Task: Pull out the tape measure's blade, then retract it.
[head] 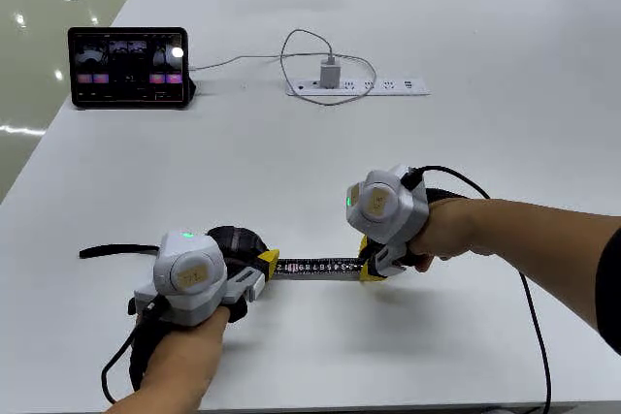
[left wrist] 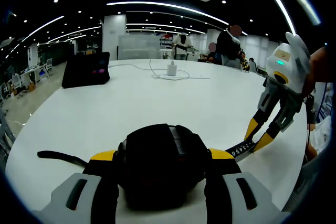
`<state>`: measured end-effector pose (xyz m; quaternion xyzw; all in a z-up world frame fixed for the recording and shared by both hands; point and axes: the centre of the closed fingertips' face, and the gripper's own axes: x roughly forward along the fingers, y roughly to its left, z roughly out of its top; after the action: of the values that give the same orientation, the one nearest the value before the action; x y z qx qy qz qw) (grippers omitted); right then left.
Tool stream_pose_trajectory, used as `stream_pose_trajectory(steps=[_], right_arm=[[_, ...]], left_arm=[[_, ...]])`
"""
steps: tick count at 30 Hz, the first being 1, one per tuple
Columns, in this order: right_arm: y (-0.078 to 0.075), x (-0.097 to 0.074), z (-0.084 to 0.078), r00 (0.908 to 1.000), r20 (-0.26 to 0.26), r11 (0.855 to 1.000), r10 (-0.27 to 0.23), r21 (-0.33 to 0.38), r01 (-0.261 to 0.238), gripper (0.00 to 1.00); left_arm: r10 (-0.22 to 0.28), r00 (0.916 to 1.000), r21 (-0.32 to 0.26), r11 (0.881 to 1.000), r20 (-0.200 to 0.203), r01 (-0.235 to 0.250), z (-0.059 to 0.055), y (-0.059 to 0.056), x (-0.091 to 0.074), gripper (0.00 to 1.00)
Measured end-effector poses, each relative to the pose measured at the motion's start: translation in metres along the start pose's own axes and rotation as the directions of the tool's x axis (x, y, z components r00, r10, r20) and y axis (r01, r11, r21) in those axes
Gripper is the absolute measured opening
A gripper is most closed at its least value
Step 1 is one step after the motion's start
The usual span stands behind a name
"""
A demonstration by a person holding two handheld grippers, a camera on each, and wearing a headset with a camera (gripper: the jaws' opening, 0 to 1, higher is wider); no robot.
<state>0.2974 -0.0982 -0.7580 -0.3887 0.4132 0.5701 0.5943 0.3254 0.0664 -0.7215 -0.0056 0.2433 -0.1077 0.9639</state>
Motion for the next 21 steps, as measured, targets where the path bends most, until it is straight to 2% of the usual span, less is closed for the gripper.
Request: stream_pose_trajectory(steps=[4, 7, 21], right_arm=[[0.0, 0.001, 0.001, 1.0, 0.003, 1.0, 0.001, 0.0, -0.001, 0.1], [-0.001, 0.001, 0.005, 0.9997, 0.025, 1.0, -0.001, 0.026, 0.0, 0.1], [-0.001, 0.005, 0.014, 0.9991, 0.042, 1.0, -0.004, 0.008, 0.003, 0.1]], left_arm=[[0.0, 1.0, 0.0, 1.0, 0.0, 0.0, 0.0, 0.0, 0.0, 0.62], [-0.001, 1.0, -0.001, 1.0, -0.001, 0.001, 0.0, 0.0, 0.0, 0.62], [-0.002, 1.0, -0.002, 1.0, -0.001, 0.002, 0.0, 0.0, 0.0, 0.62]])
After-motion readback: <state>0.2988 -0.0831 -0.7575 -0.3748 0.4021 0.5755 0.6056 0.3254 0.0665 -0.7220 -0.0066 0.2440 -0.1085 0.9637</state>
